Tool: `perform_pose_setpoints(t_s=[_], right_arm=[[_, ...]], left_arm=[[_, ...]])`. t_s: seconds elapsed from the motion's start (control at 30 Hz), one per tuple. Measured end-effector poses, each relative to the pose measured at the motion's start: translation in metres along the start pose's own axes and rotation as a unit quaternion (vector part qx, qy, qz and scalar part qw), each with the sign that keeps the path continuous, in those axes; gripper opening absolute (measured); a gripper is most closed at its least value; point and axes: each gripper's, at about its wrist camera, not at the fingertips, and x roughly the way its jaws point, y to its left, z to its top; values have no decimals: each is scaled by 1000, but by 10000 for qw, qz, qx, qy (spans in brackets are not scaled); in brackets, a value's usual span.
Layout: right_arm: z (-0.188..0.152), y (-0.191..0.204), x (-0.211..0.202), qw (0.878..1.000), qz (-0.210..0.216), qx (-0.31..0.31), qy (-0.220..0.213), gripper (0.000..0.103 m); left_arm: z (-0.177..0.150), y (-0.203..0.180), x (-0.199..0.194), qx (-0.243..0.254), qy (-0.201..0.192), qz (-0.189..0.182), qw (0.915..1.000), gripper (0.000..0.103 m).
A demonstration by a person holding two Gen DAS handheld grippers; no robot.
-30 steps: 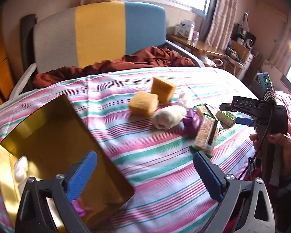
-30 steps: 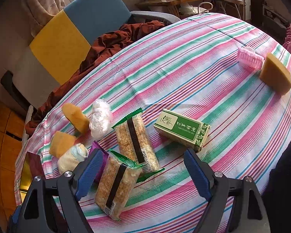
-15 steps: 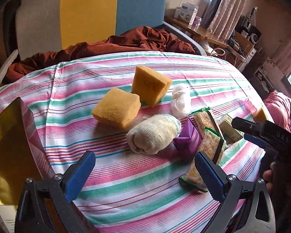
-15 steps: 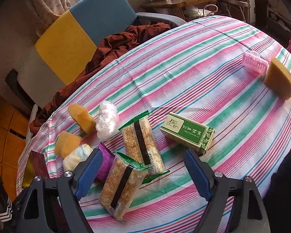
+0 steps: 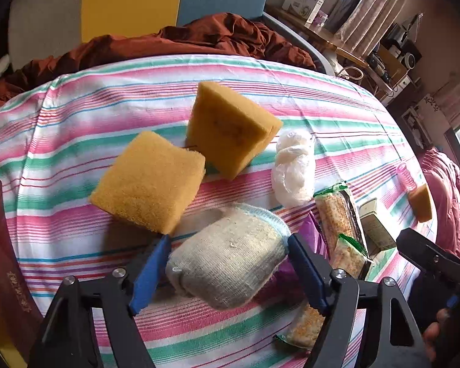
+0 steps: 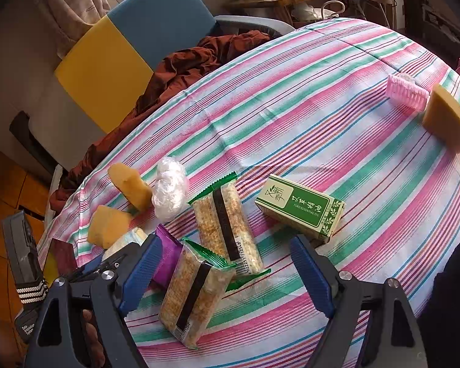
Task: Organize objects
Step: 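Reach the left gripper to the white sock and grasp it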
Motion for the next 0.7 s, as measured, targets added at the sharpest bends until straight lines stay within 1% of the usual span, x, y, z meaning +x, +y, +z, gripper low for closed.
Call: perform_pose_setpoints(t_s=[0.1, 0.2, 0.27, 0.4, 0.47, 0.53, 0.6, 0.7], right_arm=[[1, -1, 0, 10000, -13, 13, -6, 87], [1, -1, -1, 10000, -19, 25, -27, 87], [1, -2, 0, 10000, -33, 30, -17, 87], [1, -1, 0, 10000, -43, 30, -15, 87], [1, -2, 0, 10000, -31, 50, -8, 87], [1, -2, 1, 10000, -34, 59, 25, 87], [0, -2, 3, 9999, 13, 62, 81, 87], [-2, 1, 4, 9998, 125, 43, 180, 87]], left_arm=[[-15, 2, -11, 20, -204, -98, 9997, 73], [-33, 5, -25, -126, -333, -150, 9993, 72], [-49, 4, -33, -128, -388, -162, 9990, 72], [-80, -7, -46, 104, -508, -56, 9986, 71], [-94, -11, -53, 130, -496, -122, 9986, 71], [-108, -18, -57, 247, -463, -112, 9986, 71], [-121, -26, -61, 436, -442, -56, 9981, 71], [-138, -35, -68, 847, -461, 125, 9953, 71]])
